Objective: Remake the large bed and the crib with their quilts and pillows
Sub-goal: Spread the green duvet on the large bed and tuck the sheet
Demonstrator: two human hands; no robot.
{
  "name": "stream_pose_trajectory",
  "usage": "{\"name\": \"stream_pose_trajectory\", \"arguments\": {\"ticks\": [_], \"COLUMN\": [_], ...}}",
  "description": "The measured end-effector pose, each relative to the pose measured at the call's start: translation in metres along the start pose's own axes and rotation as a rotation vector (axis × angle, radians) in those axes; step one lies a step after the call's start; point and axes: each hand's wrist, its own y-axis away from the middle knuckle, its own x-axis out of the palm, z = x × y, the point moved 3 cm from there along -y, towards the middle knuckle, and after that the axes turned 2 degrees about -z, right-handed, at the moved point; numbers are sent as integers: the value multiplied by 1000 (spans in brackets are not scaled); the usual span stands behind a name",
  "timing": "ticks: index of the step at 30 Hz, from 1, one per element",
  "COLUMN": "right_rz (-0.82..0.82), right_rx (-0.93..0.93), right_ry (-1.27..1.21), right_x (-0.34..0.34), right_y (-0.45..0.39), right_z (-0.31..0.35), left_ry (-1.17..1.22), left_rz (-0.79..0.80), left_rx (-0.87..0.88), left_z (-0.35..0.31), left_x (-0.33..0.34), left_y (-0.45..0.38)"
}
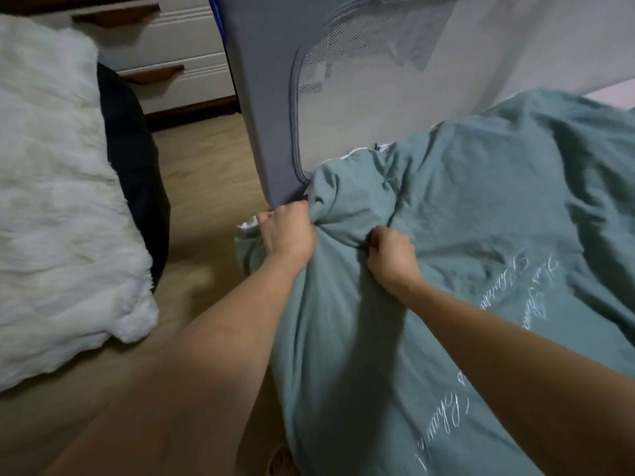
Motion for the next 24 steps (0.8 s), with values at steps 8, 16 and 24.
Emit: {"name": "stream_pose_trajectory", "arguments": {"ticks": [8, 16, 24], "right_rz": [-39, -285, -634], "right_rx": [-288, 341, 30], "right_ry": [-75, -39, -333], "right_x": [-2, -66, -196], "right_y": [-9, -21, -87], "right_z": [-8, -106, -177], "left_ry": [-241, -374, -131], "left_rz": [-59, 48, 104], "left_rx": [212, 703, 732], "left_z": [-8, -118, -308], "left_x": [11, 2, 9], "left_y": [-7, -14, -80]}}
